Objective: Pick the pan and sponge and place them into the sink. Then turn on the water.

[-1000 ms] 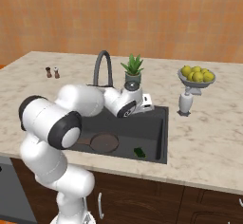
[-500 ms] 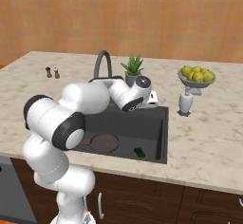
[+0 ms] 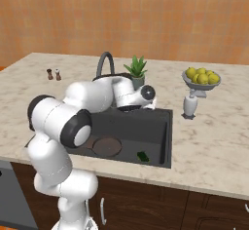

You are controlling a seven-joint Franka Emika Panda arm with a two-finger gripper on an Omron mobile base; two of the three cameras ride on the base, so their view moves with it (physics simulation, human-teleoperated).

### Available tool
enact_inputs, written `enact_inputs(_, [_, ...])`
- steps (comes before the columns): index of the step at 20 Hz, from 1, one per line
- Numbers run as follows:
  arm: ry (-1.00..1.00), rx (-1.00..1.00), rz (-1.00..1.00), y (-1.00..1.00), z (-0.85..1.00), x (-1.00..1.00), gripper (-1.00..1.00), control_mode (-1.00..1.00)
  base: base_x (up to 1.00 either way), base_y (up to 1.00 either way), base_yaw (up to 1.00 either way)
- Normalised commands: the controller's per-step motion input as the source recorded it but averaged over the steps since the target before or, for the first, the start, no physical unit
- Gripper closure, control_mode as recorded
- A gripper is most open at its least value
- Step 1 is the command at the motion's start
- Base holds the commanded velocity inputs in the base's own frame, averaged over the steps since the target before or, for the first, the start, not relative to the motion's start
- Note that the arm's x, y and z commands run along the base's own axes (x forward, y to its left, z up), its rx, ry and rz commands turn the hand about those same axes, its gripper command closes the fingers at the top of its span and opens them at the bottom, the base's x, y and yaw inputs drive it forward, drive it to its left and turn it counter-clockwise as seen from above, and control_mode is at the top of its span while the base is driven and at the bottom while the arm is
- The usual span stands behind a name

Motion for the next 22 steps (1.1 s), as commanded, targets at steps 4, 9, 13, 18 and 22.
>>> enact_inputs(4, [0.01,0.21,0.00,-0.02,0.04,0.04,-1.00,-1.00,0.00,0.00,0.00])
enact_inputs(9, [0.00,0.15,0.00,-0.01,0.02,0.00,-1.00,-1.00,0.00,0.00,0.00])
enact_inputs(13, [0.00,0.10,0.00,0.10,0.00,0.04,-1.00,-1.00,0.00,0.00,0.00])
enact_inputs(18, [0.01,0.00,0.02,0.21,0.00,0.14,-1.00,-1.00,0.00,0.00,0.00])
enact_inputs(22, [0.09,0.09,0.02,0.03,0.00,0.04,-1.00,-1.00,0.00,0.00,0.00])
